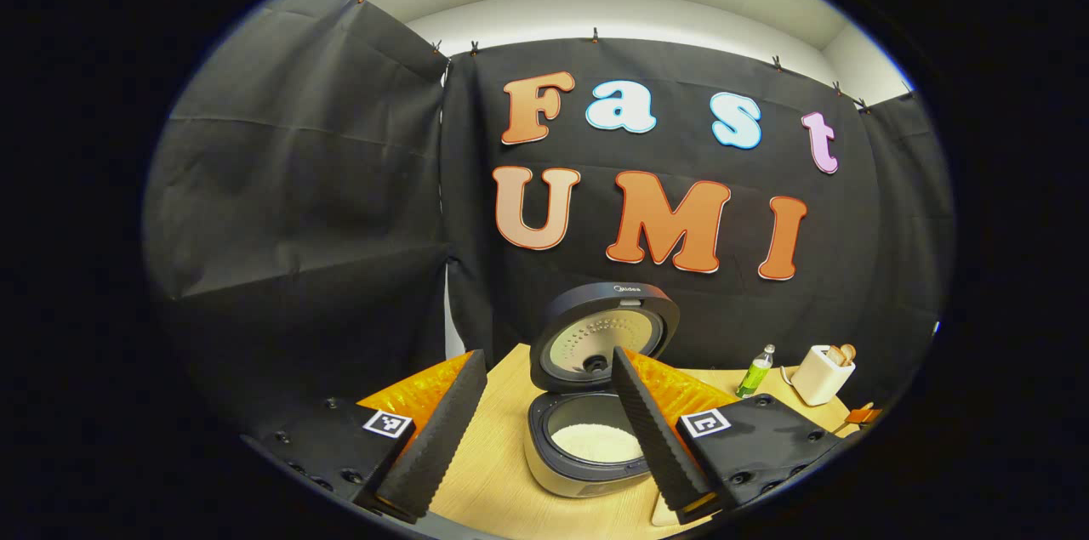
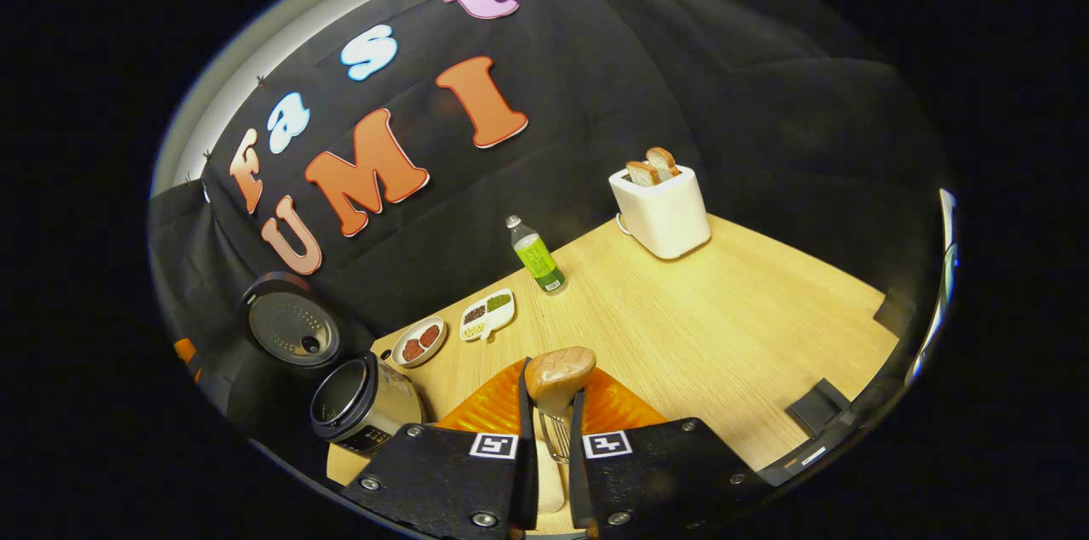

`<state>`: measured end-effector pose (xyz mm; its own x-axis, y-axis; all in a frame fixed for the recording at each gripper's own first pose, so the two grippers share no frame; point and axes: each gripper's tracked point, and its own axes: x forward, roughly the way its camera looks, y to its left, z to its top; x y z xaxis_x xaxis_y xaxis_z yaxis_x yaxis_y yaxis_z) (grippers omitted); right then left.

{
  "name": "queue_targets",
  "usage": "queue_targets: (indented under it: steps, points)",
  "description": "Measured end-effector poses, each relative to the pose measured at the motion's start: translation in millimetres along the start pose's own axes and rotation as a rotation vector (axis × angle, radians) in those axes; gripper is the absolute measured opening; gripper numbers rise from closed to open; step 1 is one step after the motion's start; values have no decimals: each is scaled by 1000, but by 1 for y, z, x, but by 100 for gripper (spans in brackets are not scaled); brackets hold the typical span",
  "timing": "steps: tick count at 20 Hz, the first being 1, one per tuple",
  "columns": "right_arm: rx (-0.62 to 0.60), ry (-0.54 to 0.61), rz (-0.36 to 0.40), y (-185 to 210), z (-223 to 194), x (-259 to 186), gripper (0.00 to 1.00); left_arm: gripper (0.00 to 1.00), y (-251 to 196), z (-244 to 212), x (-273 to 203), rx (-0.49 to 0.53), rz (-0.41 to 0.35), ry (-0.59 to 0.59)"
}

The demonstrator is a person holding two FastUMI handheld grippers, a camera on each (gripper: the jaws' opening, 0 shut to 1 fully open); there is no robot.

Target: Close the left gripper, press the button to open the rice cooker; take a wooden spoon from the chopstick holder with the right hand, scoop a spoonful of rice and pour it into the rice cooker, then put the wooden spoon back into the chopstick holder.

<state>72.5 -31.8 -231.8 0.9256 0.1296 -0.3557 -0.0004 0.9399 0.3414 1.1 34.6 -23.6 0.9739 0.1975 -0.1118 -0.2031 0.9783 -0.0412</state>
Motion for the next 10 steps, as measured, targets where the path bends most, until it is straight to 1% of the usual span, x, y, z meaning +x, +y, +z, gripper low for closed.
queue_targets:
  steps: [2,3,5,8,10]
  points:
    - [-50,-39,11,16,17,-15,14,97,5,-1,-1,4,-9,-1]
    - [-72,-55,21,26,24,-22,14,99,10,-3,-1,13,-8,-2]
    - [-106,-78,49,49,30,-33,14,99,14,-2,2,21,-26,-3]
    - [-147,-99,121,95,30,-46,13,100,27,-3,5,16,-32,-2]
    - [-206,-103,154,122,17,-46,13,99,32,-3,6,10,-51,3]
